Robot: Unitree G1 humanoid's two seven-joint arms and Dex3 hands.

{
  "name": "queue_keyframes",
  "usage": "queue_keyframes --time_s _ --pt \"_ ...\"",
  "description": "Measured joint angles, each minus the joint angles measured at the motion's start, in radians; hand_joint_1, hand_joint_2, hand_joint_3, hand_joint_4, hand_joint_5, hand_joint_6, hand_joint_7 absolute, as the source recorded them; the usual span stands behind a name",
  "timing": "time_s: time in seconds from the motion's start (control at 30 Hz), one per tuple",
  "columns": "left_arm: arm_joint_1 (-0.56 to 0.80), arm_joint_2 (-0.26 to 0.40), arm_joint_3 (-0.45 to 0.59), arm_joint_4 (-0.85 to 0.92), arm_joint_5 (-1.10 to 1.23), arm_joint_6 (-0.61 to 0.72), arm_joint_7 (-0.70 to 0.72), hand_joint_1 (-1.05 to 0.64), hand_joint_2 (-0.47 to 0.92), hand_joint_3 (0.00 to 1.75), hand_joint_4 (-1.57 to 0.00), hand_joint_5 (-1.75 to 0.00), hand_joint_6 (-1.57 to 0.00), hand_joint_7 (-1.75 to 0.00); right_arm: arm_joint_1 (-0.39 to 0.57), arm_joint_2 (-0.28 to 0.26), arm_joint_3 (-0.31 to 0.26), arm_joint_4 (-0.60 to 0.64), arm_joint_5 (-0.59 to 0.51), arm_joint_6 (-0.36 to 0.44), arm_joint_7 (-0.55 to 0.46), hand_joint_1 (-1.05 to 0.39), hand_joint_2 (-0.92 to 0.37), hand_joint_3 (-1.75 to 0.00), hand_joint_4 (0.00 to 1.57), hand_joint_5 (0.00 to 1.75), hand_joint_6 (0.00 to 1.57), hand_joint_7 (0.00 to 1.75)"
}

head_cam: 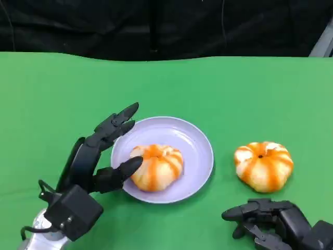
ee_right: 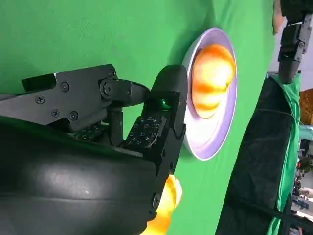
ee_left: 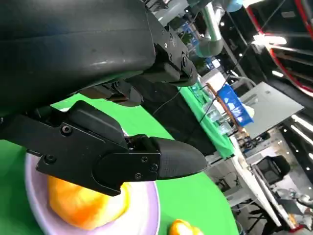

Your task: Grasp the bread from the table and place it into the plate.

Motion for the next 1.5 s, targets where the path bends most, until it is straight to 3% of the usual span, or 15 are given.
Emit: queue_keyframes --time_s 0.07,0.17,0.3,0.57,0.73,1.5 --pt "0.0 -0.002 0.002 0.0 0.0 0.0 -0.007 -0.79 0.92 0.52 -0.56 -0.01 -0.39 -0.01 0.0 0.0 0.0 0.0 0.0 0.0 0.0 -0.03 -0.92 -0.43 0.78 1.17 1.11 0.27" --pt "0.027 -0.003 0.032 -0.024 -0.054 -0.021 -0.04 -0.73 0.92 0.51 -0.69 -0.06 -0.46 -0.03 -0.003 0.001 0.001 0.0 0.0 0.0 0.005 -0.03 -0.92 -0.42 0.79 1.17 1.12 0.27" --pt "0.091 0.005 0.097 -0.05 -0.177 -0.07 -0.102 -0.72 0.92 0.51 -0.71 -0.06 -0.47 -0.03 -0.002 -0.002 -0.004 0.001 0.004 0.002 0.01 -0.04 -0.92 -0.42 0.79 1.17 1.12 0.27" --pt "0.104 -0.002 0.122 -0.058 -0.197 -0.07 -0.165 -0.72 0.92 0.5 -0.72 -0.05 -0.47 -0.02 -0.005 -0.001 -0.004 0.001 0.004 0.003 0.015 -0.04 -0.92 -0.42 0.78 1.18 1.11 0.27" --pt "0.119 -0.006 0.167 -0.054 -0.292 -0.081 -0.238 -0.6 0.92 0.44 -0.81 -0.07 -0.54 -0.03 -0.005 -0.001 -0.005 0.001 0.004 0.004 0.019 -0.04 -0.92 -0.43 0.78 1.17 1.11 0.28" --pt "0.22 -0.021 0.274 -0.027 -0.377 -0.069 -0.377 -0.54 0.92 0.44 -0.85 -0.05 -0.59 -0.02 -0.007 -0.003 -0.009 0.01 0.007 0.003 0.035 -0.03 -0.92 -0.43 0.79 1.14 1.1 0.29"
